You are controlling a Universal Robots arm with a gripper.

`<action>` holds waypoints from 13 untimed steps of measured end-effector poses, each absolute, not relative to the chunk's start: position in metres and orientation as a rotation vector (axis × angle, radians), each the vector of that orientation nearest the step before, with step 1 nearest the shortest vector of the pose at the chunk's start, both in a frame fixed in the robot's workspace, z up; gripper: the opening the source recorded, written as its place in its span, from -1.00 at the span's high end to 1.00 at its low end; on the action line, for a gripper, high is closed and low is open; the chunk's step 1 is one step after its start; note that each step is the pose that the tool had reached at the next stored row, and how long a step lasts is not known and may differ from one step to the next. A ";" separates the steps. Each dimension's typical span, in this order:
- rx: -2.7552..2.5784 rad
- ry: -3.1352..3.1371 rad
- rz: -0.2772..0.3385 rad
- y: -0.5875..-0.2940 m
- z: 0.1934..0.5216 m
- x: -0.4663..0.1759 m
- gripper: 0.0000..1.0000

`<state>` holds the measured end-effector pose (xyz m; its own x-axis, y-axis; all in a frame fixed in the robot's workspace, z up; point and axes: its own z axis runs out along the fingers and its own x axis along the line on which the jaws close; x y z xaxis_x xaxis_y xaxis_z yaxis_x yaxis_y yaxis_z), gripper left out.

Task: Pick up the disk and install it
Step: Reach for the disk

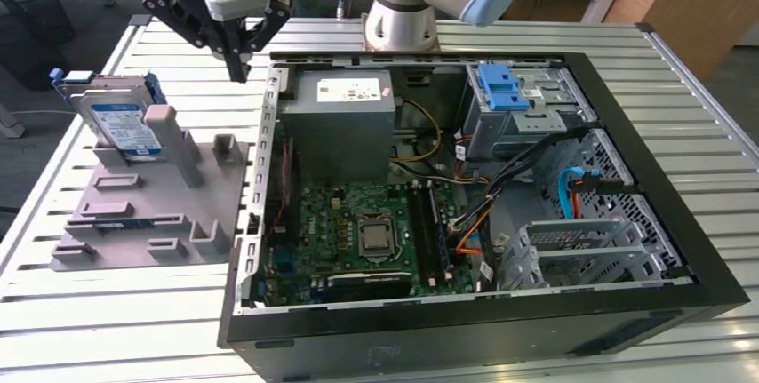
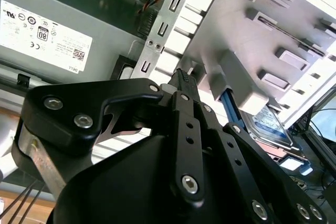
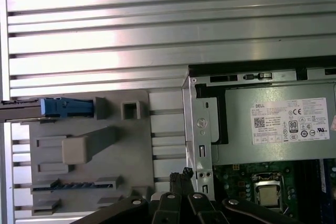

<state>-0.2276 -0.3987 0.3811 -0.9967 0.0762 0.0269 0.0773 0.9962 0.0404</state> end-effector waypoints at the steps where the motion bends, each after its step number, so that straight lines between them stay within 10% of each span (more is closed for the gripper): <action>1: -0.120 -3.113 -0.065 -0.399 0.381 -0.228 0.79; 13: -0.120 -3.109 -0.064 -0.399 0.380 -0.233 0.79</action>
<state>-0.2327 -0.3986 0.3799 -0.9966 0.0762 0.0310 0.0774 0.9962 0.0401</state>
